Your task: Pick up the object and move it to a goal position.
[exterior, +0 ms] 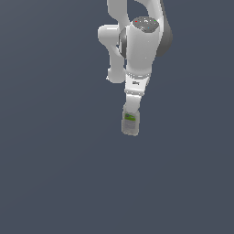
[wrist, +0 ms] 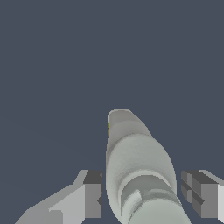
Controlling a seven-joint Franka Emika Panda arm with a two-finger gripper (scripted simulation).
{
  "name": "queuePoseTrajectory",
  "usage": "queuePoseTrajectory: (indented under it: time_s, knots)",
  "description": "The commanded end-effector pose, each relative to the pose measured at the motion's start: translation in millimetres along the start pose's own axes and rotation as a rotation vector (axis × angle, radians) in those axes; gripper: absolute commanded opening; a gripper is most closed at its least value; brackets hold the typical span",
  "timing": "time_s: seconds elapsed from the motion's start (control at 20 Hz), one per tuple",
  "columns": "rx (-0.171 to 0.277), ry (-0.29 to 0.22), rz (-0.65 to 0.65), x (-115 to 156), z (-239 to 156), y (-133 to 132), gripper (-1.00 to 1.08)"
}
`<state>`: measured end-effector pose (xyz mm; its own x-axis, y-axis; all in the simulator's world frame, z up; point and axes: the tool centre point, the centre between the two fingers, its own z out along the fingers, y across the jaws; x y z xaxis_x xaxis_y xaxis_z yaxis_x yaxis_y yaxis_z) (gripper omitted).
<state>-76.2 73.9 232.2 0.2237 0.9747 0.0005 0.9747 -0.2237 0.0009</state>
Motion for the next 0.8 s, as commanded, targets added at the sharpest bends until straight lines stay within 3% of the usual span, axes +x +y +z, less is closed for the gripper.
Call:
queuePoseTrajectory:
  time_s: [0.0,0.35,0.75]
  knots:
    - [-0.002,0.001,0.0,-0.3,-4.5,0.1,-1.0]
    - [-0.002,0.001,0.0,-5.1,-34.0,-2.7,-1.0]
    - [-0.001,0.001,-0.001,-16.0,-99.3,-8.7,-1.0]
